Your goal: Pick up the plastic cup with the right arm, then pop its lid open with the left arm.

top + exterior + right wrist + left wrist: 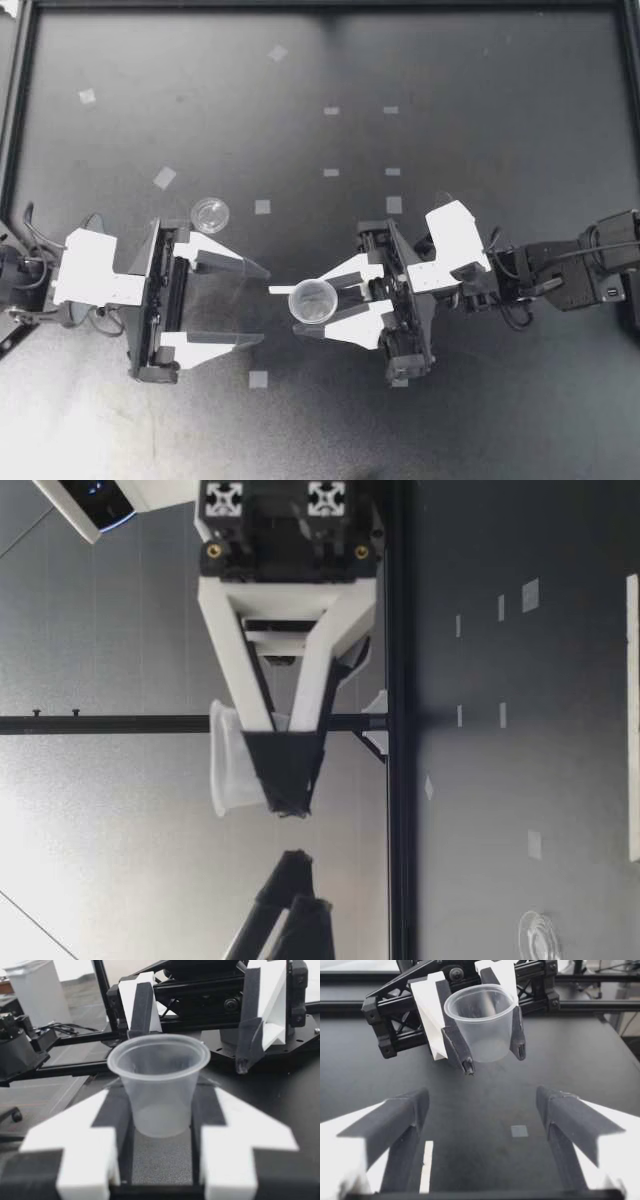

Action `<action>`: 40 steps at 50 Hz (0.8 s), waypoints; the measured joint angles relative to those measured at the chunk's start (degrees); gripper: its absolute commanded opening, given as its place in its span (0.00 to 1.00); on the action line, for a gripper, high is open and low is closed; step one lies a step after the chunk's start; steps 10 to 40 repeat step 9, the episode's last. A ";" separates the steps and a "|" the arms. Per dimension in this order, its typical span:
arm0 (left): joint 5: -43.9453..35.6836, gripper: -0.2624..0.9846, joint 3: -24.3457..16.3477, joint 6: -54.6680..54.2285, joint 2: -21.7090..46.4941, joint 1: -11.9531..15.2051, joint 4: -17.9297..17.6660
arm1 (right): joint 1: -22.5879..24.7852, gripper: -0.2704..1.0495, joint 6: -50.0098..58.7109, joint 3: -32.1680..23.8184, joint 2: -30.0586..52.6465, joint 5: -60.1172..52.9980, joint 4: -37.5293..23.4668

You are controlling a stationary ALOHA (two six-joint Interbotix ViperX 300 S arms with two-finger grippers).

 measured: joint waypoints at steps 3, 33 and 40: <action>0.09 0.82 0.00 0.00 0.00 0.00 0.00 | 0.09 0.38 0.00 0.00 0.00 0.09 0.00; 0.09 0.82 0.00 0.00 0.00 0.00 0.00 | 0.00 0.38 0.00 0.00 0.00 0.00 0.00; 0.09 0.82 0.00 0.00 0.00 0.00 0.00 | 0.00 0.38 0.00 0.00 0.00 0.00 0.00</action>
